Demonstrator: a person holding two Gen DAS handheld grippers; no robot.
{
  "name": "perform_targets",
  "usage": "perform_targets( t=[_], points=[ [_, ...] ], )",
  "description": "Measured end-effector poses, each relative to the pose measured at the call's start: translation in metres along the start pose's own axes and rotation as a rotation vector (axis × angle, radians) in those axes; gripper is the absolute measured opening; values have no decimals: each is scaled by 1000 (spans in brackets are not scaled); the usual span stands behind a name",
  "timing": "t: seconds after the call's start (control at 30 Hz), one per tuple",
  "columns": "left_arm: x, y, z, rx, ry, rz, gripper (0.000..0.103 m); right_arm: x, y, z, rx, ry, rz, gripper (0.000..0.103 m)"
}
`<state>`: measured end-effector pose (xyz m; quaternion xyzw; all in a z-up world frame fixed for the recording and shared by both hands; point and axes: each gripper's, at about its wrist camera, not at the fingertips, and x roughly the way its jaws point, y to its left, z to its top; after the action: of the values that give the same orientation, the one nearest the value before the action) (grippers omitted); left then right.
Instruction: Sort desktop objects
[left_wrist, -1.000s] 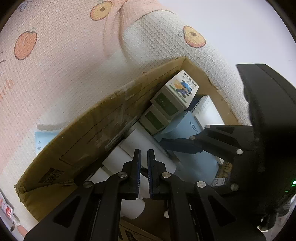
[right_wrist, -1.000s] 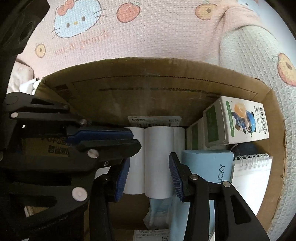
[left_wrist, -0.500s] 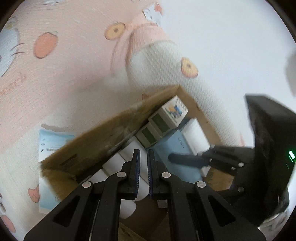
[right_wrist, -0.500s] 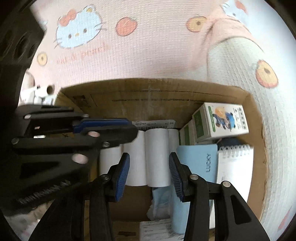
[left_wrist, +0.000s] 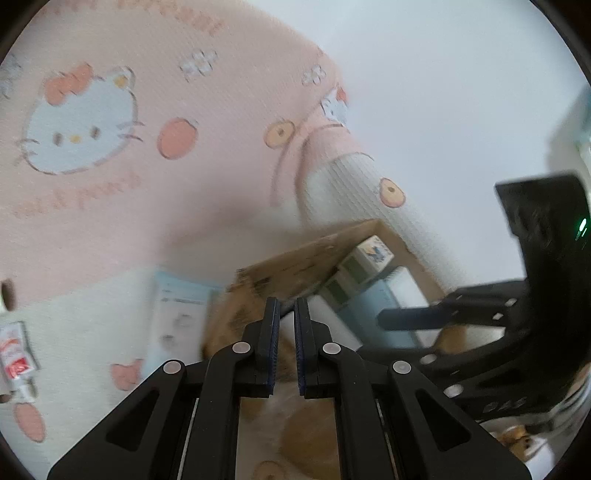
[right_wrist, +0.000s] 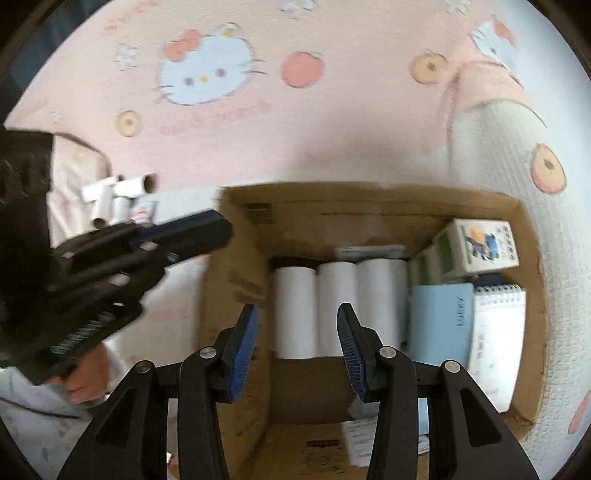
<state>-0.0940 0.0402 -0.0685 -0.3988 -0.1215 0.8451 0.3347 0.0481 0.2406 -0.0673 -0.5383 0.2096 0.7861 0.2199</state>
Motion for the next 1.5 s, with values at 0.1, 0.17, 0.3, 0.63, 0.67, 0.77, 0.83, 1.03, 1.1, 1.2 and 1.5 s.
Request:
perform_targets(
  t=[0.1,0.17,0.3,0.63,0.67,0.77,0.83,1.03,1.1,1.2,1.5],
  points=[
    [-18,5,-11,9,-28,14,7,-7,18,-3,-50,-29,-19,41],
    [-24,10,-18,-6,-34,25,7,-13,27,-5,-75,-46,-18,41],
    [-41,25,-37,-27,-42,63,7,-14,46,-7,-107,-60,7,41],
    [-82,66,-61,1,-54,257,7,-3,95,-10,-167,-112,48,41],
    [-86,71,-62,8,-50,286,7,-1,99,-11,-185,-113,36,41],
    [-99,83,-65,52,-49,363,7,3,115,-14,-228,-127,17,41],
    [-109,92,-69,61,-53,409,7,6,126,-14,-249,-136,26,41],
    [-130,136,-85,-99,-46,446,7,29,162,-12,-190,-172,55,41],
    [-134,145,-94,-121,-54,496,7,40,173,-8,-195,-172,86,41],
    [-141,159,-108,-186,-56,525,7,54,186,-2,-187,-192,102,41],
    [-152,201,-141,-418,-59,526,7,102,225,4,-158,-249,267,41]
  ],
)
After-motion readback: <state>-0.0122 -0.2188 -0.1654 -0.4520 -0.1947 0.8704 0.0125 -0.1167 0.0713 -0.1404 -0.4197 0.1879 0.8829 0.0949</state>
